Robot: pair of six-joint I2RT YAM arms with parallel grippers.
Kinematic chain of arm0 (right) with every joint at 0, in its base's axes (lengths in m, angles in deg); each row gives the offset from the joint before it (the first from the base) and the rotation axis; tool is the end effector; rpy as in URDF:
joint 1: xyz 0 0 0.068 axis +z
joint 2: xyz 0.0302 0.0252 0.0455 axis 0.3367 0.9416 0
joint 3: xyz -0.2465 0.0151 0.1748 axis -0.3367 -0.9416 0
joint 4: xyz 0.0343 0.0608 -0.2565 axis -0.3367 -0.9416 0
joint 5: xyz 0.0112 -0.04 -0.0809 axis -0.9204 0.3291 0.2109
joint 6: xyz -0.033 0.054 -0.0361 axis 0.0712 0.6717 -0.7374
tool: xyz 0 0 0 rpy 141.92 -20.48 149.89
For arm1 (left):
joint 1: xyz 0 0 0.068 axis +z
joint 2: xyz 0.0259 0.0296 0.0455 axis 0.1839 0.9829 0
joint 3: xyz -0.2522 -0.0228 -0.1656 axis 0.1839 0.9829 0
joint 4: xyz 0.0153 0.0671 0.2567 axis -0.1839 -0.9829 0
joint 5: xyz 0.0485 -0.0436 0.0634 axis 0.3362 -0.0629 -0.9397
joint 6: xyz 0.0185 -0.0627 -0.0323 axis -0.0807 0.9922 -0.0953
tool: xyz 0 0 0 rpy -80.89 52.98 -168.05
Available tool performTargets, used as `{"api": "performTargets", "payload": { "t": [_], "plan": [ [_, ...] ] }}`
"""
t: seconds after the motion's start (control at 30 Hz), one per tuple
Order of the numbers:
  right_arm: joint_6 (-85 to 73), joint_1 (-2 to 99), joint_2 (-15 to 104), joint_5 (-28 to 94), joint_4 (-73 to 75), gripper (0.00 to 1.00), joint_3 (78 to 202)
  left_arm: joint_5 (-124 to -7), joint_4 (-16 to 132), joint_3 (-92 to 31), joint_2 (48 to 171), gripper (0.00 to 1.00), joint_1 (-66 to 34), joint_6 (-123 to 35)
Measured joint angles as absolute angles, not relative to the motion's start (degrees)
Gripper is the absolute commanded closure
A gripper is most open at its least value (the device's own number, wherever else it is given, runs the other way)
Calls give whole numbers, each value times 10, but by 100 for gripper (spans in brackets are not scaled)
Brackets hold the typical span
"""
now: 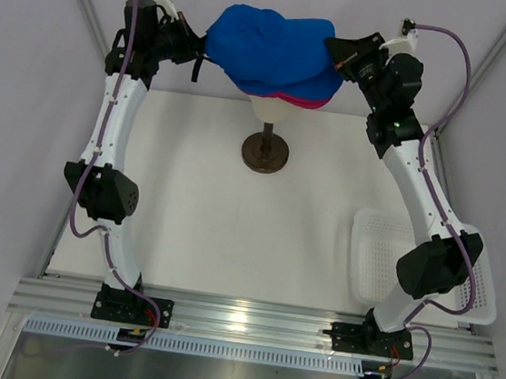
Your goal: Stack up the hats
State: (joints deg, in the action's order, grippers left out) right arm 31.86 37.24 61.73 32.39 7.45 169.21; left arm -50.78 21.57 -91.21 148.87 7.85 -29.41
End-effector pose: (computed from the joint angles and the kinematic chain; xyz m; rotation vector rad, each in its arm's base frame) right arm 0.4103 0.1394 0.5231 0.2044 1.4102 1.0117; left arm 0.4844 -0.0471 0.4803 -0.1047 1.8884 -0.7241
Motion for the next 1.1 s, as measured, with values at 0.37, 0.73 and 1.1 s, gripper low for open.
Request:
{"api": "performTargets", "payload": {
  "t": [0.37, 0.73, 1.1],
  "plan": [
    [328, 364, 569, 348, 72, 100, 1647, -519, 250, -939, 1504, 97, 55, -284],
    [321, 361, 536, 372, 112, 100, 1570, -553, 270, -946, 1534, 95, 35, -279],
    [306, 360, 526, 394, 157, 100, 1515, -565, 280, -957, 1577, 92, 23, -280]
  ]
}}
